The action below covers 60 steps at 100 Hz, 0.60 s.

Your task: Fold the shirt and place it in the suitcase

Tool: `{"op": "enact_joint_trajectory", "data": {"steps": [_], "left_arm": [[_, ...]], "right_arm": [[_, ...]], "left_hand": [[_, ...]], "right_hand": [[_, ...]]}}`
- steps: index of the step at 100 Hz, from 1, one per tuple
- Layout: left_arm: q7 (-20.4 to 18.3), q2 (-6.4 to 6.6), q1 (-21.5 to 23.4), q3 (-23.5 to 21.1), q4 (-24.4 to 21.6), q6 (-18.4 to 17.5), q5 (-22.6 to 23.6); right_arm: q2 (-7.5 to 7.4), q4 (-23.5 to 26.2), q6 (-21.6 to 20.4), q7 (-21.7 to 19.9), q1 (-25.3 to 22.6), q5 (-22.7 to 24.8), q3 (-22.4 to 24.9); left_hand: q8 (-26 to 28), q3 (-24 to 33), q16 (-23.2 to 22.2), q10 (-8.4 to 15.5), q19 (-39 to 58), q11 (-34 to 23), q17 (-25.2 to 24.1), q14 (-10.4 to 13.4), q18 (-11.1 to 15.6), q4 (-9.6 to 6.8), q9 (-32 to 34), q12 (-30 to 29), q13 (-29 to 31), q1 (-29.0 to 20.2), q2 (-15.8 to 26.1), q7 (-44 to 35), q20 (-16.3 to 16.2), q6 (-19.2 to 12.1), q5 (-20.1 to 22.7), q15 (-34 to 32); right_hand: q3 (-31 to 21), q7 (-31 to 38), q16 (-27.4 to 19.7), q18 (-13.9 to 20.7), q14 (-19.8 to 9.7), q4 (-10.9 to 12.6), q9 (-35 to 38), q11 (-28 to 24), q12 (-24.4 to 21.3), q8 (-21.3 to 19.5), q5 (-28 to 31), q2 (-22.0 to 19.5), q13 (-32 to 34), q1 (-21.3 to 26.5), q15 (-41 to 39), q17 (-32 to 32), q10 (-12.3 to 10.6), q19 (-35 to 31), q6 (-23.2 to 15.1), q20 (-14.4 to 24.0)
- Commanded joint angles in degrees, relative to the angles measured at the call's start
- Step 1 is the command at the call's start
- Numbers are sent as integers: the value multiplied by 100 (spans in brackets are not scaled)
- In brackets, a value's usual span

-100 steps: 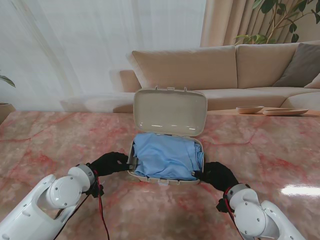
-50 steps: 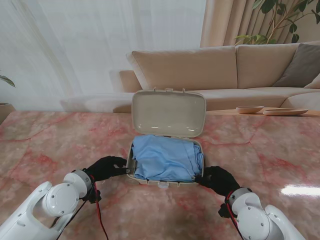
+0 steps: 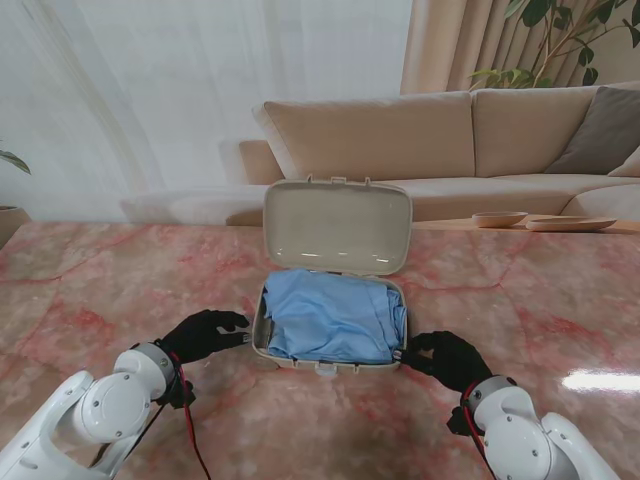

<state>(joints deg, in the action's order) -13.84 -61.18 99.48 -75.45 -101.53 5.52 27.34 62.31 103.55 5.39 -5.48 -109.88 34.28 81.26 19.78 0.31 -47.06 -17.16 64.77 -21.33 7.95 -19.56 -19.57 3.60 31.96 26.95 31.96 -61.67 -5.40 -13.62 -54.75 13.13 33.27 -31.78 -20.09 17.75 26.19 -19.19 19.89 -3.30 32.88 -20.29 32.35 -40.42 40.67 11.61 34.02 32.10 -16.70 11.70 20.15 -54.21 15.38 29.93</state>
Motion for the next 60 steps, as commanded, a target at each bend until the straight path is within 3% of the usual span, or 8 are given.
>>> {"op": "enact_joint_trajectory", "data": {"steps": [1,31,47,60], "left_arm": [[-7,-1,88,-20,-69,44,52],[198,-45,313,-204,-343,135,130],[311,-72,348,-235,-414,134,98],[427,-99,375,-235,-433,137,48]], "right_arm": [[-3,19,54,-82,-84,28,50],[64,63,208,268,104,249,245],[123,-45,291,580,539,314,228],[164,-227,385,674,1005,104,122]], "left_hand": [[88,-209,41,125,-28,121,-79,-191,-110,-91,29,-23,-182,-139,230,-81,46,-231,-30,27],[88,-211,39,123,-27,126,-79,-186,-110,-92,39,-26,-159,-133,224,-77,48,-237,-26,24],[88,-211,38,114,-27,133,-79,-194,-110,-92,44,-28,-161,-127,230,-72,48,-237,-24,27],[89,-211,36,115,-27,135,-79,-196,-110,-93,46,-27,-153,-125,230,-69,48,-245,-24,25]], "right_hand": [[79,30,175,-87,-77,255,70,67,-41,11,-31,-11,-44,-115,-14,-67,62,93,-136,136],[-31,20,187,-81,-98,251,110,120,-40,22,-45,110,-27,-203,-4,-56,21,94,-172,152],[-158,17,232,-114,-91,262,140,112,-12,26,-53,312,28,-174,-60,-19,6,56,-173,194],[-317,-50,306,-124,-106,270,51,81,34,44,-227,535,11,-40,-151,-31,-30,26,-332,250]]}}
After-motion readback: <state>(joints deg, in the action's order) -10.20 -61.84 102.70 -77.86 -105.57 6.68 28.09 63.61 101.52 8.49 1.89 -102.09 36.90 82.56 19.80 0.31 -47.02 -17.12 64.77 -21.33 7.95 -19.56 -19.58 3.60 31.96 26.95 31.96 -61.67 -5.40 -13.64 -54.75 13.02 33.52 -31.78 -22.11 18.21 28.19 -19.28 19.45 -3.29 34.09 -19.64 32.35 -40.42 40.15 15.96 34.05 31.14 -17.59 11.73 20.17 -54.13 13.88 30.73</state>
